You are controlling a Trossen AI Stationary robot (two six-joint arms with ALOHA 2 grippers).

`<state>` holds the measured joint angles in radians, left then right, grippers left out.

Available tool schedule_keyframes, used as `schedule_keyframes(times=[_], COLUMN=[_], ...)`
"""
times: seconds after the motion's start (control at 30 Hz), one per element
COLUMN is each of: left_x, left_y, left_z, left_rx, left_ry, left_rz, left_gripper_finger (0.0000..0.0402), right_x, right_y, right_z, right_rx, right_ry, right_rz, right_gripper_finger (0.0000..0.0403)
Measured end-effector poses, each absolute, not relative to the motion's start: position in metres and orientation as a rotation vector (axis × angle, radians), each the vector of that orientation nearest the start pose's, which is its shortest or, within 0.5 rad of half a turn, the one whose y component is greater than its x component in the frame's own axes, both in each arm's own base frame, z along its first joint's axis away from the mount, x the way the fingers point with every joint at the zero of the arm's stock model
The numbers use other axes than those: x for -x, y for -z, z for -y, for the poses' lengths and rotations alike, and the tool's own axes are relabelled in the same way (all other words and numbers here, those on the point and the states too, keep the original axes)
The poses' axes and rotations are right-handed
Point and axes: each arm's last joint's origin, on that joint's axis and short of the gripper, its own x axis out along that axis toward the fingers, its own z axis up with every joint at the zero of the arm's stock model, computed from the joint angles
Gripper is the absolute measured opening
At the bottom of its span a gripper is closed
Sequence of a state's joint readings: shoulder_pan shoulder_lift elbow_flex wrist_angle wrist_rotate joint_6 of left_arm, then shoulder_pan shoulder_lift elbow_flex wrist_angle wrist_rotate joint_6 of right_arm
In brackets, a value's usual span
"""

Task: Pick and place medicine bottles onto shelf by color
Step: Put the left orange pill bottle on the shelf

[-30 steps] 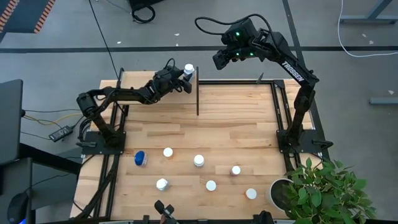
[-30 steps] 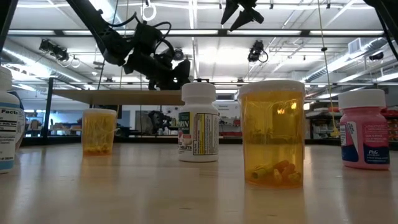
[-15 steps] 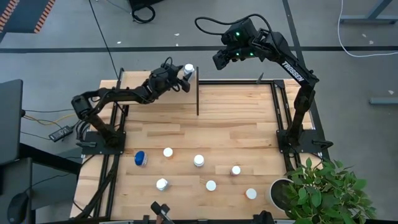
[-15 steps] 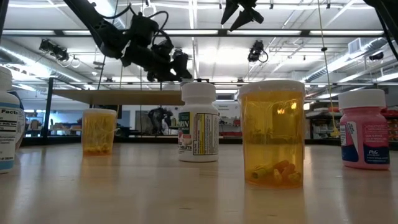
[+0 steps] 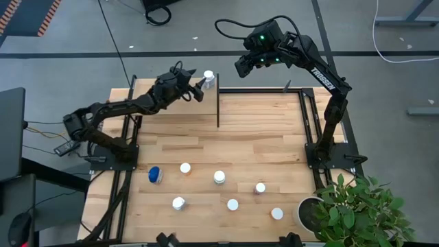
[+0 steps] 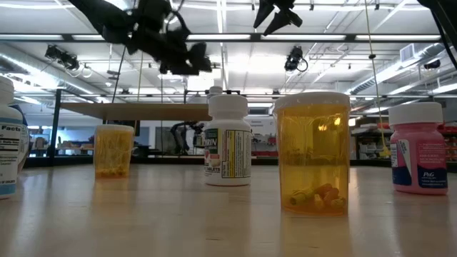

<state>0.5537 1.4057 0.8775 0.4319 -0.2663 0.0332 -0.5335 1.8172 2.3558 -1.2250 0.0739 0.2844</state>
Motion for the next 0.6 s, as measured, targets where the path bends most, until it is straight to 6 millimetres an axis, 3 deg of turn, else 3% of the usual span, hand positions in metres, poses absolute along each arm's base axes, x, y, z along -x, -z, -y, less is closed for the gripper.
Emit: schedule_keyframes(times=[0.13, 0.37, 0.5, 0.6], left_x=[-0.252, -0.24, -0.236, -0.233], left_y=[-0.316, -0.363, -0.373, -0.368], left_z=[-0.145, -0.094, -0.07, -0.055], left_rx=[0.027, 0.071, 0.158, 0.2], left_ry=[-0.763, -0.549, -0.408, -0.365], left_rz=[-0.14, -0.399, -0.568, -0.687], left_gripper_finger=[0.0288, 0.0286, 0.0278, 0.0272], right_x=[-0.29, -0.29, -0.291, -0.287], right_y=[-0.474, -0.469, -0.465, -0.459], right_z=[0.167, 0.144, 0.13, 0.118], right_rx=[-0.433, -0.348, -0.282, -0.216], right_ry=[0.66, 0.568, 0.503, 0.456], right_rz=[-0.631, -0.764, -0.853, -0.979], right_gripper_finger=[0.0216, 0.0216, 0.0216, 0.0216])
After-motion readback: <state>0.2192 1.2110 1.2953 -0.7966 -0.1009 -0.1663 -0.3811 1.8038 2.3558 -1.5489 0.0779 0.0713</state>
